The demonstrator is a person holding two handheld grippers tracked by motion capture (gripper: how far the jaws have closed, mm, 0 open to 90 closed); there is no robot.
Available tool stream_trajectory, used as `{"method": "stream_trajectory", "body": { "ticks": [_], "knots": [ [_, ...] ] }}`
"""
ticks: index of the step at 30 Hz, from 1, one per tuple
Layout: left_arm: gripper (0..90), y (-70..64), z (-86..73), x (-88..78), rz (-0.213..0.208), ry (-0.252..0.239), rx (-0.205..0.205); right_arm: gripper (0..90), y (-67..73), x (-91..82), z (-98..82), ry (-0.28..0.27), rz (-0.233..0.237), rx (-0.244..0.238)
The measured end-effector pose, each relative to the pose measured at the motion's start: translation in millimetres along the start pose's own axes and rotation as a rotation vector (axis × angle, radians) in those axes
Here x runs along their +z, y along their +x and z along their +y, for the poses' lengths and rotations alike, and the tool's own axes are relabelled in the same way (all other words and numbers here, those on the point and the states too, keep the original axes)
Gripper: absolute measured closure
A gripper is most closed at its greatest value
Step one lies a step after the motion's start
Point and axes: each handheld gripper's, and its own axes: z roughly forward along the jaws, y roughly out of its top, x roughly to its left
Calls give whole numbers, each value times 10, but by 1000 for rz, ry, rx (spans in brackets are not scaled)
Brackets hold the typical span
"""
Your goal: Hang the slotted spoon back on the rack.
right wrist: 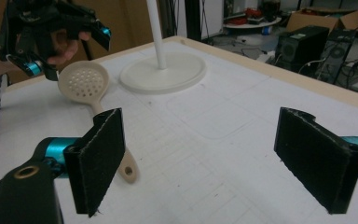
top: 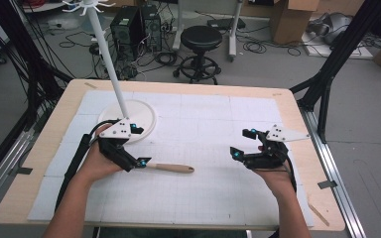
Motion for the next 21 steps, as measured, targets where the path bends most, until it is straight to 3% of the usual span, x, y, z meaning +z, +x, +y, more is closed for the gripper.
{"method": "stream_trajectory", "body": {
  "ticks": [4, 8, 21],
  "knots": [
    [114, -5, 29, 100, -54, 55, 17, 159, 3, 12, -6, 5, 1, 3],
    [216, -7, 26, 219, -77, 124, 27, 159, -15, -31, 10, -16, -4, 4],
    [347, 3, 15, 506, -136, 323, 44, 159, -14, -26, 12, -15, -8, 9]
  ]
}}
